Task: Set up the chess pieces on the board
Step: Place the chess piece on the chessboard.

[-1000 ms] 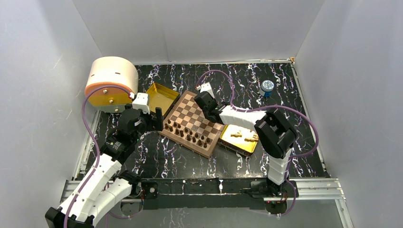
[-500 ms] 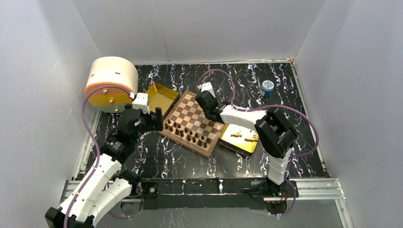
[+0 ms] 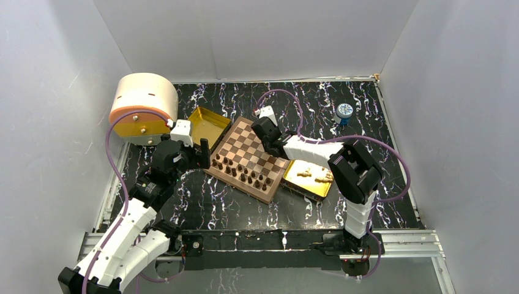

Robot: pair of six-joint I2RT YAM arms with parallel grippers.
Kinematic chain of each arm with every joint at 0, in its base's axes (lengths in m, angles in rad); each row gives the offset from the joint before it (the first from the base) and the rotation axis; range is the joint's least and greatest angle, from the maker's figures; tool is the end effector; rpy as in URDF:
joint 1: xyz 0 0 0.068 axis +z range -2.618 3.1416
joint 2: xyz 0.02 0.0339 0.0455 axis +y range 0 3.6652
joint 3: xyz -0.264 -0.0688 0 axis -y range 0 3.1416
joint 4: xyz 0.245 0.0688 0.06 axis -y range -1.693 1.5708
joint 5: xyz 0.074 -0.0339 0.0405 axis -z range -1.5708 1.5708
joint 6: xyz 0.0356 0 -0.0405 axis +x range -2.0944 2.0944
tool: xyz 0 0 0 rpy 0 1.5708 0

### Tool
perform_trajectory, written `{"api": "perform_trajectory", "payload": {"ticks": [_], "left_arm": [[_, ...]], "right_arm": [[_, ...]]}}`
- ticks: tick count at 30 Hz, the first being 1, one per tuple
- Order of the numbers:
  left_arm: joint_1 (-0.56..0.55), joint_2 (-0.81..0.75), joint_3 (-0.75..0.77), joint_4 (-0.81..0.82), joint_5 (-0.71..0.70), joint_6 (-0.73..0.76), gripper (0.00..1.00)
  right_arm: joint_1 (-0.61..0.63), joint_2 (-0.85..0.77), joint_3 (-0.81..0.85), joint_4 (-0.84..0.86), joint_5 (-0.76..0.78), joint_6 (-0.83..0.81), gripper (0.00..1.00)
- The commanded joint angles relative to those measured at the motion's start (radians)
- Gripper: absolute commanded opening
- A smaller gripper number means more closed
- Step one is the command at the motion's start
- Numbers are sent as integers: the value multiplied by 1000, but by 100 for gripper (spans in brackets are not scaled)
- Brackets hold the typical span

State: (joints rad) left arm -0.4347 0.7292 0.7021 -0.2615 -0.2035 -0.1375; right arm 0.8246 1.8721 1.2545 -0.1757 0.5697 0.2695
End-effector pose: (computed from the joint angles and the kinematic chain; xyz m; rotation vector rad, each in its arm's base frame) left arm 0.1609 -0.0668 0.3118 0.1347 1.8535 -0.2087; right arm 0.2896 0.2849 0.1985 -0.3490 2.1880 -0.0814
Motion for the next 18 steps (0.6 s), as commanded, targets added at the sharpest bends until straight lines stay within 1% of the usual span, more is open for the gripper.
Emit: {"api": "perform_trajectory", "payload": {"ticks": [1, 11, 14, 18], "left_arm": [[-2, -8, 5, 7, -12, 9, 94], [-1, -7, 4, 6, -10, 9, 94], [-2, -8, 5, 6, -11, 10, 94], [-2, -8, 3, 6, -10, 10, 94]], "right_arm": [[-4, 18, 19, 33, -7, 23, 18], [-6, 22, 20, 33, -14, 32, 18], [-5, 23, 20, 32, -14, 33, 20], [-6, 19, 30, 15, -4, 37, 26]]}}
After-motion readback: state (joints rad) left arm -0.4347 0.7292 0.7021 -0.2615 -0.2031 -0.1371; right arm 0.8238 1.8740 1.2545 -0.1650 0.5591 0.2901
